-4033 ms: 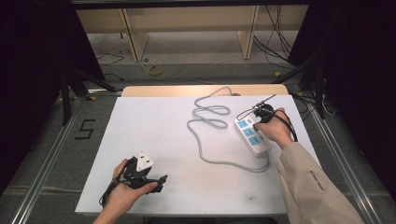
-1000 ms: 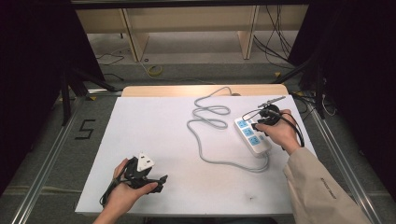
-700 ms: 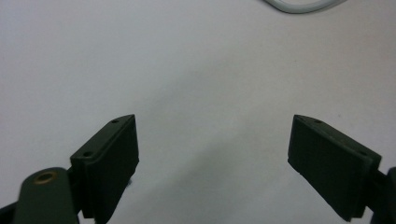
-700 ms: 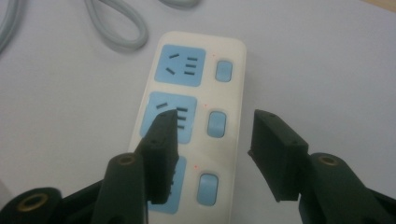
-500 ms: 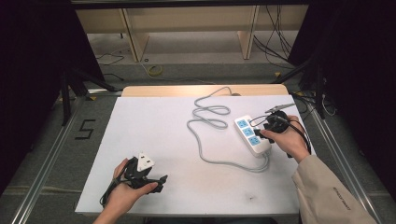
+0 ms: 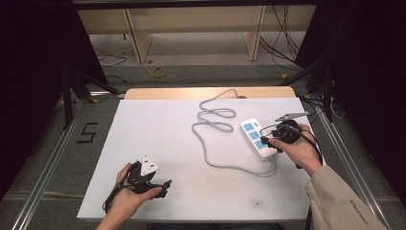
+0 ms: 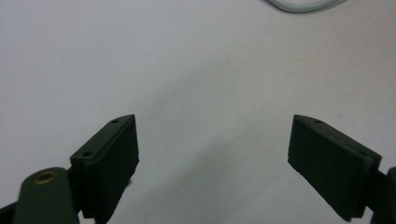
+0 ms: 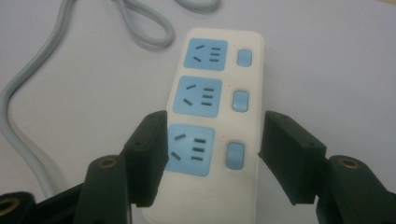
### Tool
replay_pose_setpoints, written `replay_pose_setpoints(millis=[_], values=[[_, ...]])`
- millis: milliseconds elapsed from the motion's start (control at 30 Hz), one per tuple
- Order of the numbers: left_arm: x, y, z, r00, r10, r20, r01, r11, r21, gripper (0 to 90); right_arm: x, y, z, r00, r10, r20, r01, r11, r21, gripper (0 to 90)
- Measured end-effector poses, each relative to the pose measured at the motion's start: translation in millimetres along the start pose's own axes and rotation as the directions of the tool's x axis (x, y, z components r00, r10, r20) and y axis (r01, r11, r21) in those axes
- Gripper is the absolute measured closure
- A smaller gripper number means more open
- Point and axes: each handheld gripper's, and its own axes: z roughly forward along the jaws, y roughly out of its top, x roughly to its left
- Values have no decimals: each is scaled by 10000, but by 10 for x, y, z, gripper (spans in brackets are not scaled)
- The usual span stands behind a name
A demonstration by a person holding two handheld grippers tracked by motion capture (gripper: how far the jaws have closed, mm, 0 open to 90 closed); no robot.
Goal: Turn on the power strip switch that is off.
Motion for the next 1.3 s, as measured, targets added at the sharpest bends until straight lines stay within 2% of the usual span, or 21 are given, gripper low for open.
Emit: replay_pose_setpoints(millis=[733,1300], values=[[0,-4,0,10000,-13,-21,13,10000,-8,158,300,-203,-176,9972,-544,-520,526,9980,-364,402],[-2,-5,-7,10000,22,-33,-22,10000,48,158,469,-426,-306,9930,-642,-989,578,9961,-660,394]])
